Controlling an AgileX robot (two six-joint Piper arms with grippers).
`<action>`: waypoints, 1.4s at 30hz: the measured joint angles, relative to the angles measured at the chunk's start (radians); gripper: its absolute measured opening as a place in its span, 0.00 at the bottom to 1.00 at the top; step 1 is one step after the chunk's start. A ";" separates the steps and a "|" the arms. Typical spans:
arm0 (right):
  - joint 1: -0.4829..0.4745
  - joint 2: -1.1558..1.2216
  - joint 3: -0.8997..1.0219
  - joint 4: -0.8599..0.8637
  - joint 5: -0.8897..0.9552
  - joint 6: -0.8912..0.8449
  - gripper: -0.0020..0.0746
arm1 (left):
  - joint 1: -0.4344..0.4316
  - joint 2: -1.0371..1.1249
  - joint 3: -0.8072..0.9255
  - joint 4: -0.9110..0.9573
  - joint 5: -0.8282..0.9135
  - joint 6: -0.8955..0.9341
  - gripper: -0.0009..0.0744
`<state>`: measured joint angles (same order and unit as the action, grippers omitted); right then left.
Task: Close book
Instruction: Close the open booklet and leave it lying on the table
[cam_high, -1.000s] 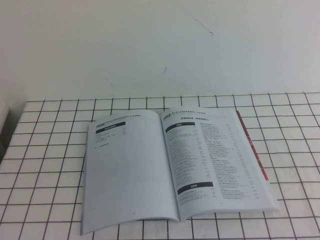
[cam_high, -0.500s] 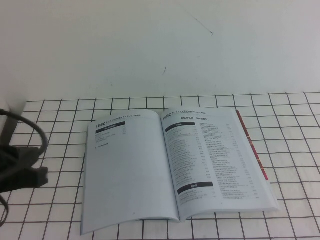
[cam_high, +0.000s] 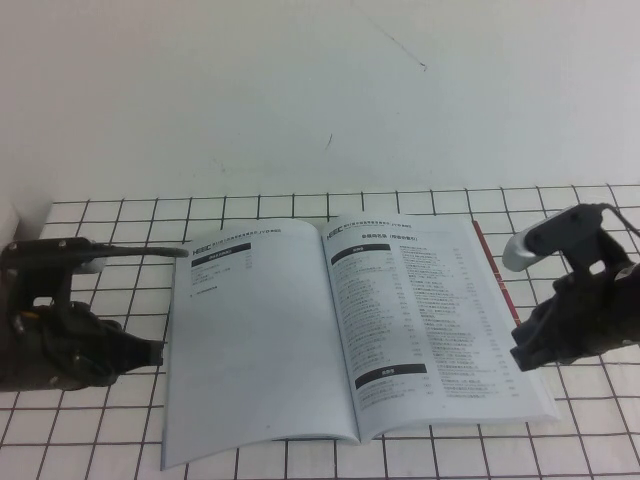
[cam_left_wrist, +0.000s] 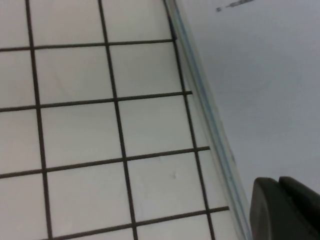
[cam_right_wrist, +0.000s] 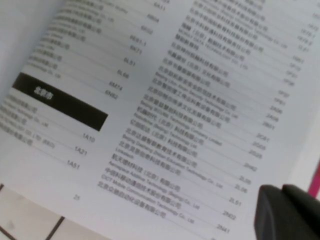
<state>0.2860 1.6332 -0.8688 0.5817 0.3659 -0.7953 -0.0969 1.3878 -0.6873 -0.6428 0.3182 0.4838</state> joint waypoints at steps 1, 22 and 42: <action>0.004 0.022 0.000 0.008 -0.010 -0.003 0.02 | 0.000 0.021 0.000 -0.005 -0.016 0.000 0.01; 0.009 0.183 -0.007 0.054 -0.071 -0.027 0.02 | -0.079 0.355 -0.122 -0.057 -0.107 0.020 0.01; 0.009 0.162 -0.008 0.125 -0.044 -0.028 0.02 | -0.404 0.377 -0.479 -0.173 0.007 0.001 0.01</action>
<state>0.2955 1.7949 -0.8765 0.7070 0.3218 -0.8238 -0.5006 1.7648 -1.1664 -0.8162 0.3247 0.4848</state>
